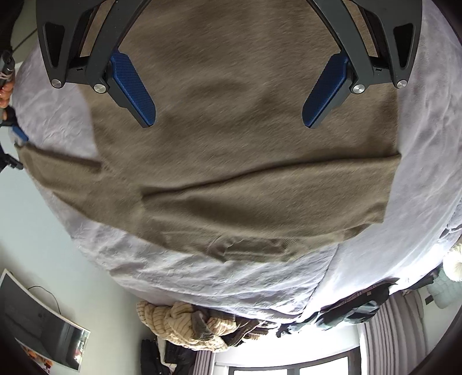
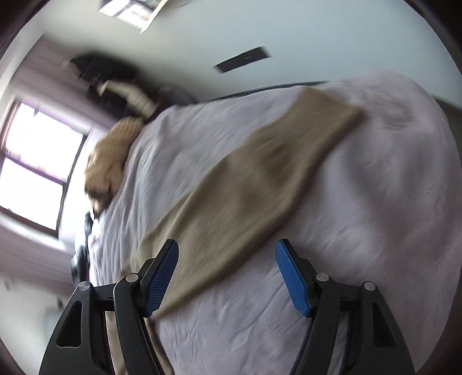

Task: Fold small clothes
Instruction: 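Grasp the other sleeve of the sweater with the right tool, then fold the held sleeve across the sweater back and open the right tool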

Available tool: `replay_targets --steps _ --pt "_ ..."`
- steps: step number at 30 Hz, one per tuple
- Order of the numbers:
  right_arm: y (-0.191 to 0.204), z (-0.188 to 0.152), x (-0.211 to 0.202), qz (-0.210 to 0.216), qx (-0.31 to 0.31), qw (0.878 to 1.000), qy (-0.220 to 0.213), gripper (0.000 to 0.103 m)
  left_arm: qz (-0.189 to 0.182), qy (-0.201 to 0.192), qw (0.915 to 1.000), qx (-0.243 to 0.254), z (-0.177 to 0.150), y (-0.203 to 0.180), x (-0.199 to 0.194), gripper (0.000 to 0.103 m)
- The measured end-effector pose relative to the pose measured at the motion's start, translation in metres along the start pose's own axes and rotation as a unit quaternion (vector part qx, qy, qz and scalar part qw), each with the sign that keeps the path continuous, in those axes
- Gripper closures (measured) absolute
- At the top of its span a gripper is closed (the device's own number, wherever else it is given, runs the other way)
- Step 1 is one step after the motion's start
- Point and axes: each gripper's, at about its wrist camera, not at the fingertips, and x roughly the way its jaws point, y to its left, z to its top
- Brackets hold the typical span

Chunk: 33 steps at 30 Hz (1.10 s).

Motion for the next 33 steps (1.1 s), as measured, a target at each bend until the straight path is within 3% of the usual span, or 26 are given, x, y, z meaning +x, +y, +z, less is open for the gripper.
replay_targets --steps 3,9,10,11,13,17,22,29,33 --pt "-0.013 0.012 0.009 0.011 0.028 1.0 -0.003 0.03 0.004 -0.004 0.9999 0.008 0.007 -0.012 0.003 0.001" --pt "-0.003 0.031 0.024 0.043 0.018 0.999 -0.017 0.03 0.002 -0.003 1.0 -0.005 0.017 -0.016 0.01 0.001" --pt "-0.002 0.031 0.025 0.049 0.02 0.998 -0.016 0.04 0.003 -0.005 0.9999 -0.009 0.019 -0.015 0.011 0.001" --pt "0.001 0.031 0.028 0.056 0.019 0.998 -0.013 0.065 0.004 -0.006 0.9999 -0.012 0.021 -0.014 0.012 0.001" --pt "0.007 0.033 0.036 0.084 0.015 0.996 0.003 0.094 0.002 -0.011 0.9998 -0.019 0.025 -0.011 0.013 0.001" --pt "0.031 0.028 0.036 0.131 -0.011 0.991 0.005 0.094 -0.001 -0.018 0.9992 -0.035 0.033 0.001 0.017 0.001" --pt "0.099 0.008 0.039 0.197 -0.083 0.976 0.027 0.094 -0.004 -0.019 0.9974 -0.07 0.042 0.029 0.022 0.001" --pt "0.233 -0.075 0.069 0.25 -0.235 0.935 0.095 0.094 0.033 -0.026 0.9951 -0.089 0.045 0.071 0.027 0.001" --pt "0.296 -0.146 0.096 0.256 -0.326 0.898 0.144 0.094 0.049 -0.025 0.994 -0.094 0.042 0.095 0.03 0.001"
